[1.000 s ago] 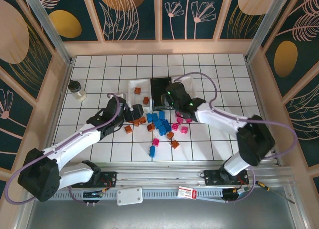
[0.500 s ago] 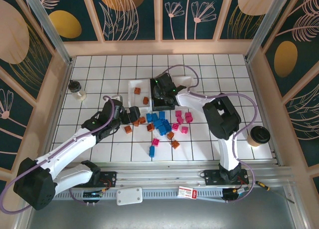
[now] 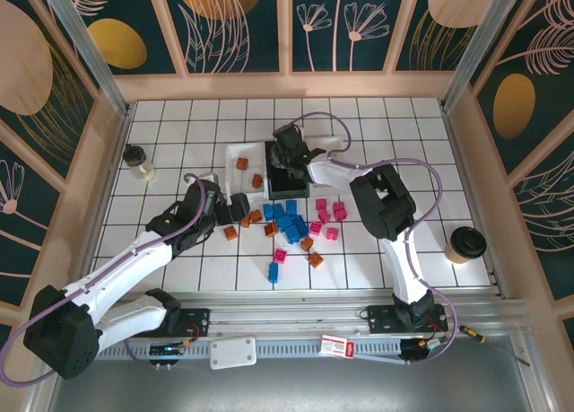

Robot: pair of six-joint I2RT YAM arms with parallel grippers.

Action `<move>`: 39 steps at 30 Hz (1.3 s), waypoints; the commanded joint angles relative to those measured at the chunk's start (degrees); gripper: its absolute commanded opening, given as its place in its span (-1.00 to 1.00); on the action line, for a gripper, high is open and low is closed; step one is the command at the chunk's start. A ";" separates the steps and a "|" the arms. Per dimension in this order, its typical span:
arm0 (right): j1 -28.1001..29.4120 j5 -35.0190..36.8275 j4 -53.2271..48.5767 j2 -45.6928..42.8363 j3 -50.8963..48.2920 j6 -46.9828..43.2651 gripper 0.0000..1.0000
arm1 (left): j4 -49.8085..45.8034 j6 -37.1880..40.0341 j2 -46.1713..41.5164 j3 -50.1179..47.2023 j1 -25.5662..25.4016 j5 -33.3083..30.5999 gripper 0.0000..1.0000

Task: Sort the legos into containers by color
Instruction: Place the lego in the container, then pick up the lego from the middle-left of the table.

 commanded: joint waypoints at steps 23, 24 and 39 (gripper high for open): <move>0.26 4.75 8.56 -37.96 -40.41 0.98 0.29 | -4.94 0.09 10.34 -0.57 -24.84 10.46 0.77; 0.11 4.85 8.55 -38.90 -41.18 1.16 0.29 | -4.11 -0.15 11.16 -0.76 -25.38 11.15 0.75; -2.09 7.62 6.88 -49.25 -46.77 0.91 0.31 | -0.78 1.88 23.30 2.46 -28.63 14.87 0.22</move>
